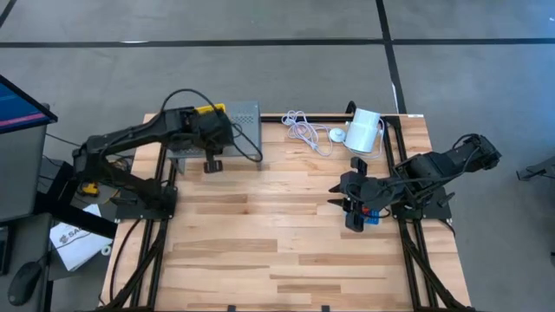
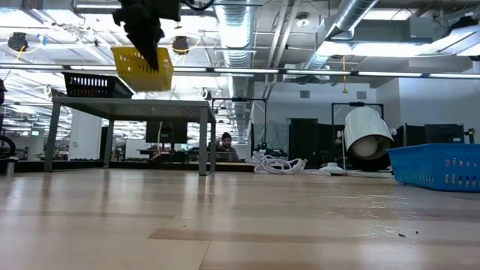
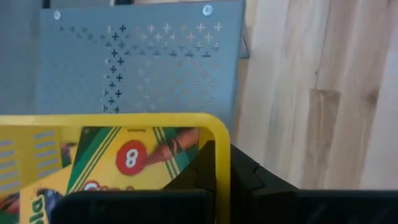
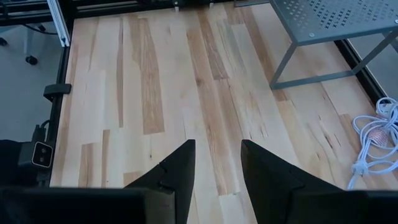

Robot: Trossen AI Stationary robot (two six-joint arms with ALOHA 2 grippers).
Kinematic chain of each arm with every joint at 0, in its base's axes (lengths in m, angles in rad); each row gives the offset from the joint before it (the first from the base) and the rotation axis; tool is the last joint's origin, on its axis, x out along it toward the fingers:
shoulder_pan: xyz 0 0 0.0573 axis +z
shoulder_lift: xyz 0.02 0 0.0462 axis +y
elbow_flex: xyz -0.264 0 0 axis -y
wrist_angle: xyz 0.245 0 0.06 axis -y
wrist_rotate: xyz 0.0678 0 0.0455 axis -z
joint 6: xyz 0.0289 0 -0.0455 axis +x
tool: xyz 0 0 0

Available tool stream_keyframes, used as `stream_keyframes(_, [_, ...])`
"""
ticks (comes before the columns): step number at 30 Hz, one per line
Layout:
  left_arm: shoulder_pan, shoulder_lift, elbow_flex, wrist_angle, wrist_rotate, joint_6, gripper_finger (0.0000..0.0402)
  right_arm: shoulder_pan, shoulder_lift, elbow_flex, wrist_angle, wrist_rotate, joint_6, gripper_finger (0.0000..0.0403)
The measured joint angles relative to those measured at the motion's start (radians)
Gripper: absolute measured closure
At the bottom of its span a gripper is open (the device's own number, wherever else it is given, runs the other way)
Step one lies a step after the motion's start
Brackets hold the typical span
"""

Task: Pick & Place Office Desk Supplies
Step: Put the yellow bin on the shelf

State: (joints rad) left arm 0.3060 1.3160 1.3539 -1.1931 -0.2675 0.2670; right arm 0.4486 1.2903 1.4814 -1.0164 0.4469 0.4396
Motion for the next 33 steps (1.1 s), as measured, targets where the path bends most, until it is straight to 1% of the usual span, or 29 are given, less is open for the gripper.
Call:
stream_keyframes(4, [0.045, 0.022, -0.011, 0.053, 0.035, 0.051, 0.0401, -0.004, 0.0, 0.0, -0.001, 0.0, -0.005, 0.0278])
stream_keyframes(9, [0.076, 0.058, -0.012, 0.058, 0.05, 0.092, 0.0401, -0.007, 0.0, 0.0, -0.003, 0.0, -0.027, 0.0278])
stream_keyframes(18, [0.14, 0.075, -0.012, 0.053, 0.061, 0.096, 0.0401, -0.006, 0.0, 0.0, -0.026, 0.0, -0.031, 0.0278])
stream_keyframes(26, [0.147, 0.077, -0.013, 0.037, 0.061, 0.102, 0.0401, -0.006, 0.0, 0.0, -0.025, 0.0, -0.031, 0.0278])
stream_keyframes(31, [0.157, 0.078, -0.077, 0.042, 0.045, 0.115, 0.0401, -0.002, 0.0, 0.0, -0.023, 0.0, -0.028, 0.0278])
stream_keyframes(33, [0.163, 0.078, -0.106, 0.051, 0.02, 0.119, 0.0401, 0.003, 0.0, 0.0, -0.023, 0.0, -0.028, 0.0278])
